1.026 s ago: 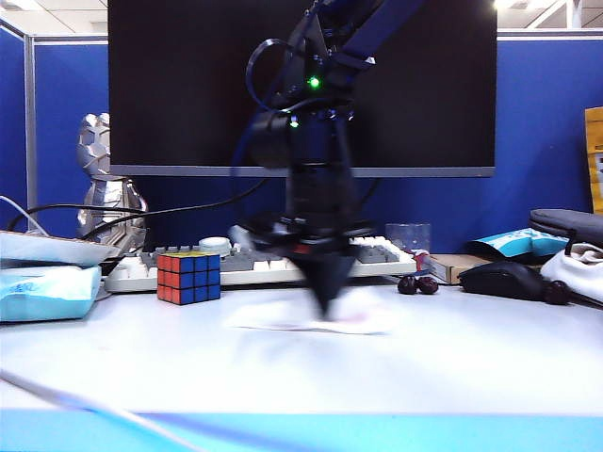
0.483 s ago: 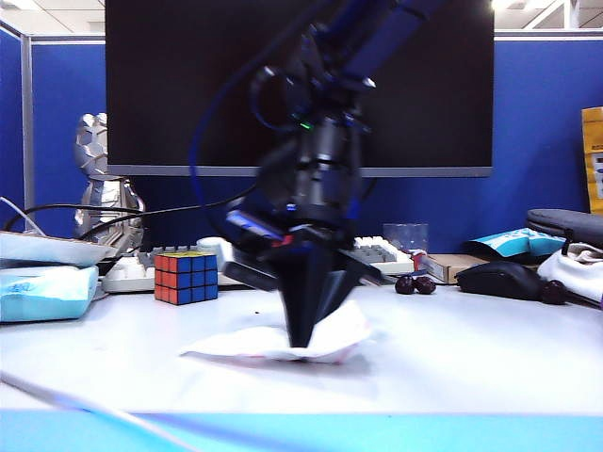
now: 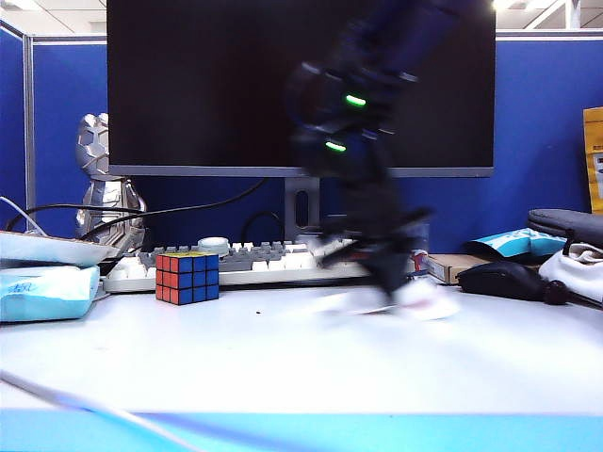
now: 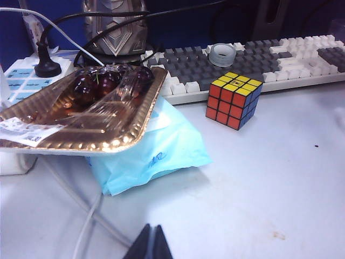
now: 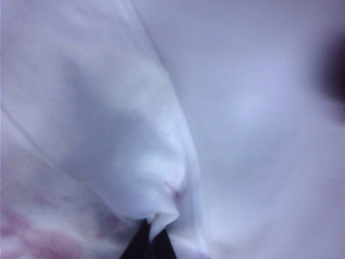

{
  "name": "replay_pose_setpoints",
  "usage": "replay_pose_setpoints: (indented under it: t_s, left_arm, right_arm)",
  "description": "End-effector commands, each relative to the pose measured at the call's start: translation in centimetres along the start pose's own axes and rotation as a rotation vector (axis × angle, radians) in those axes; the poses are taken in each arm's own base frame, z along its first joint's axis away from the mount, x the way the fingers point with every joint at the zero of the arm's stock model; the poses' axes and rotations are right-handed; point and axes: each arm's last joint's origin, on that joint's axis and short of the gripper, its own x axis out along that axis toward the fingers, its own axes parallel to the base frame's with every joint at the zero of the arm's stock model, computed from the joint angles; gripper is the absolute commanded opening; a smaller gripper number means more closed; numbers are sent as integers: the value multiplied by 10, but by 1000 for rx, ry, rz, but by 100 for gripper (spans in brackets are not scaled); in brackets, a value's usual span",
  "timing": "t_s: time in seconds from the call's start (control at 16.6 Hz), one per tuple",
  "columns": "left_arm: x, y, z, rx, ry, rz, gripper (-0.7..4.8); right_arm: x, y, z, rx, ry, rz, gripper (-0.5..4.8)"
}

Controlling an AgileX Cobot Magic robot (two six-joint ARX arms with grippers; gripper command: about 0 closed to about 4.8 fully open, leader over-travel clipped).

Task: Use the wet wipes on the table to wipe the cherry juice off the table, then put the wipes back on the table.

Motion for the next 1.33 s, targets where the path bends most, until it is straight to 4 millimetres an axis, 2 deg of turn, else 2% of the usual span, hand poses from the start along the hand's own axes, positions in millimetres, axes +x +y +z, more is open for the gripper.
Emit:
replay_pose_setpoints:
  t_s: [0.06,0.24,0.42,0.54,0.6,0.72,0.84,0.97,1.03,1.27,1.33]
  left_arm:
    - [0,0,-1,-4,8,-2,-2]
    - [0,0,-1,-4,8,-2,-2]
    - [0,0,-1,-4,8,-2,-2]
    - [0,0,-1,-4,8,-2,-2]
    - [0,0,-1,-4,8,-2,-2]
    - [0,0,-1,-4,8,-2,-2]
    - [0,0,-1,-4,8,-2,-2]
    - [0,0,-1,-4,8,-2,-2]
    - [0,0,-1,-4,8,-3,-2]
    - [0,0,-1,-4,8,-5,-2]
    - [0,0,-1,-4,8,-5,-2]
  right_arm:
    - [33,-23,-12,67,122,28,-1]
    - [49,-74,-25,224,175,-23,-1]
    - [57,-101,-35,305,206,-25,-1]
    - [57,-100,-34,296,191,14,-1]
    - [56,-93,-28,285,131,117,-1]
    - [51,-78,-14,266,26,214,-1]
    - [47,-66,-6,235,-26,202,-1]
    - [48,-72,-8,286,1,65,-1]
    - [51,-83,-13,311,30,14,-1]
    - [58,-108,-30,331,136,-23,-1]
    - [58,-108,-30,333,139,-10,-1]
